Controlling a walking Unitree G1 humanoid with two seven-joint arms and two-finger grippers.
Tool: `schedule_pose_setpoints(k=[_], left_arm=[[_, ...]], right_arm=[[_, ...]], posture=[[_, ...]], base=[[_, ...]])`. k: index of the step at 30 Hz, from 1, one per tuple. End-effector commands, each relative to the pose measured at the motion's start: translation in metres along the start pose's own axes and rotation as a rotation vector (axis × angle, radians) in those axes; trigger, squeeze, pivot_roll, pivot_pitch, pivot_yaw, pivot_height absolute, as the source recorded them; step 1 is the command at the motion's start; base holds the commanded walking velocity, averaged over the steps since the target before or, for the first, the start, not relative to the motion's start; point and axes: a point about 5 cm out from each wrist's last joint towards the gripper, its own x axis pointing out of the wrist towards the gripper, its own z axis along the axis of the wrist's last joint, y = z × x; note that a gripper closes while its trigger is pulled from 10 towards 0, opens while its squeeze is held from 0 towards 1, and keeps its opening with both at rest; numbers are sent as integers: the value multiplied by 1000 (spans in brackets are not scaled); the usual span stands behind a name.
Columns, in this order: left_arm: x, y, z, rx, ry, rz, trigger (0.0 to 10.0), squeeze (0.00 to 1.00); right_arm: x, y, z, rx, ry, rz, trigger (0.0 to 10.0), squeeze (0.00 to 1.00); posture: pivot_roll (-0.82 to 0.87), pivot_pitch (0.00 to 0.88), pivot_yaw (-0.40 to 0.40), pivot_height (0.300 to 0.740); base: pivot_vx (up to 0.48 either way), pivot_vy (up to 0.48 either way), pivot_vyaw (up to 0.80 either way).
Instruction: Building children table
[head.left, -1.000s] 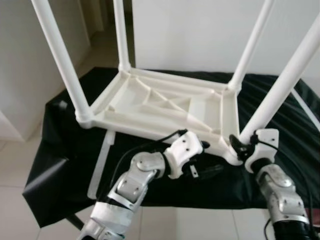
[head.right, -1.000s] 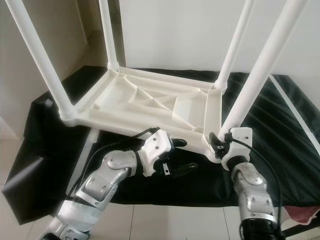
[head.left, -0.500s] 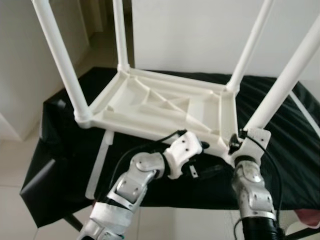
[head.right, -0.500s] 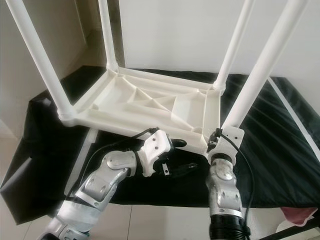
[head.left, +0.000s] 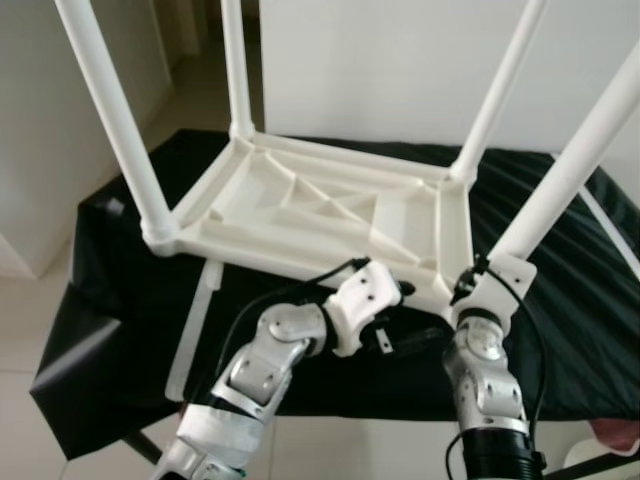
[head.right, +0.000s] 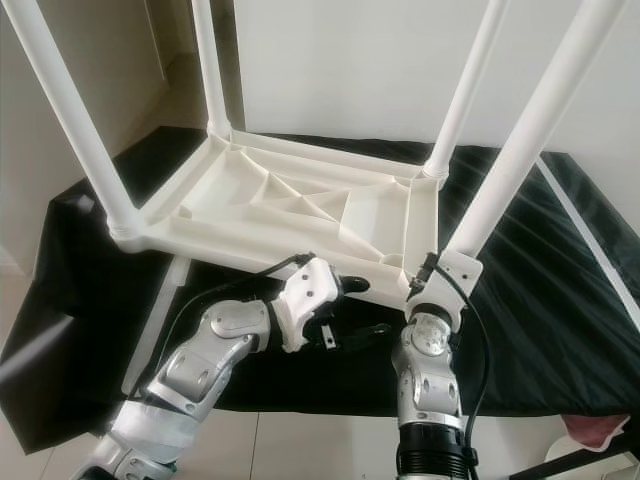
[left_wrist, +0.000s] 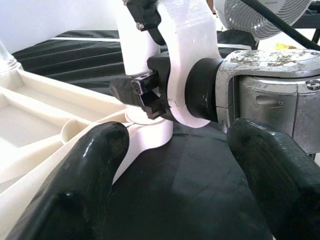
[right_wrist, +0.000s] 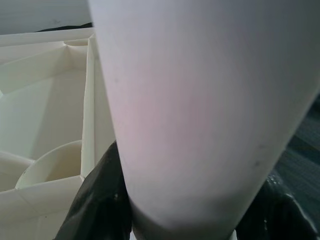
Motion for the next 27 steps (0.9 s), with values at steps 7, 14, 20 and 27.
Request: schedule_pose_setpoints(k=[7, 14, 20, 27], left_arm=[[1, 1, 1, -6, -4, 55, 10000, 0], [0, 3, 1, -8, 3, 60, 10000, 0], [-2, 4, 0, -6, 9, 64, 10000, 0], [-1, 5, 1, -3, 7, 61, 10000, 0]], right_arm=[[-3, 5, 2, 34, -12, 62, 10000, 1000], [-4, -6, -3, 19, -19, 66, 10000, 1000], [-6, -16, -3, 4, -40, 167, 10000, 1000], [3, -41, 6, -66, -82, 329, 10000, 1000]], posture=[[17, 0, -53, 740], [19, 0, -51, 740], [19, 0, -48, 740], [12, 0, -43, 740]], base=[[0, 0, 0], [0, 0, 0], [0, 0, 0], [0, 0, 0]])
